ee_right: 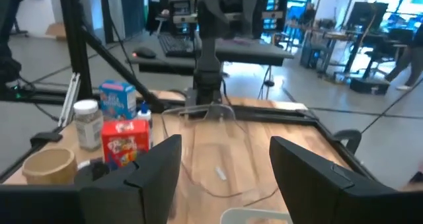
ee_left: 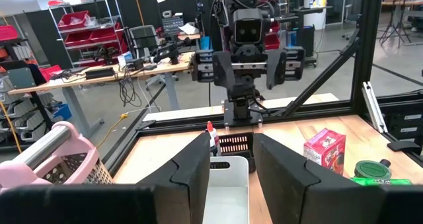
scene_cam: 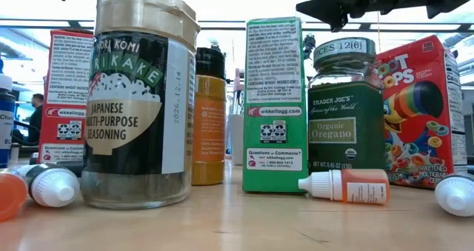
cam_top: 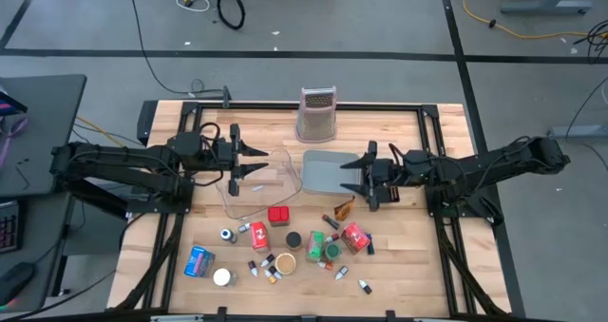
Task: Pick & Place Kitchen Items
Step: Put the large blue food coloring bottle into the black basket
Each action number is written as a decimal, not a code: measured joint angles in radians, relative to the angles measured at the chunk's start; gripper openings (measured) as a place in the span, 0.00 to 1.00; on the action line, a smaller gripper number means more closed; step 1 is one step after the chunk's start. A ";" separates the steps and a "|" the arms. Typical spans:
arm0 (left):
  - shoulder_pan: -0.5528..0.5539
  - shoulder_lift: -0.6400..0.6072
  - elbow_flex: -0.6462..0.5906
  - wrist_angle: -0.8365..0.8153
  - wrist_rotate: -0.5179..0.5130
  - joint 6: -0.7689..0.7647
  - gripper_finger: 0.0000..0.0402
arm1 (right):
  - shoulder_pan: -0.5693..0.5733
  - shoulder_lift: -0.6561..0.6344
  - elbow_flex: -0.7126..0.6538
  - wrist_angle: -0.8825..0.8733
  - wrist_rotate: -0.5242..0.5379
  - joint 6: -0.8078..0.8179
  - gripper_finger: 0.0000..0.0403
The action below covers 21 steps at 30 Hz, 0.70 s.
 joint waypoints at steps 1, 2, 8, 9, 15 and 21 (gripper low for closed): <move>0.000 0.000 0.000 0.000 0.000 0.000 0.31 | 0.000 0.000 0.000 -0.005 0.000 0.005 0.60; 0.000 0.000 0.000 0.000 0.000 0.000 0.31 | 0.000 0.000 0.000 -0.011 0.000 0.005 0.60; 0.000 0.000 0.000 0.000 0.000 0.000 0.31 | 0.000 0.000 0.000 -0.033 0.001 0.012 0.60; 0.000 0.000 0.000 0.000 0.000 0.000 0.31 | 0.000 0.000 0.000 -0.033 0.000 0.016 0.60; 0.000 0.000 0.000 0.000 0.000 0.000 0.31 | 0.000 0.001 0.000 -0.027 0.000 0.023 0.60; 0.000 0.000 0.000 0.000 0.000 0.000 0.31 | 0.001 0.001 0.000 -0.028 0.000 0.061 0.60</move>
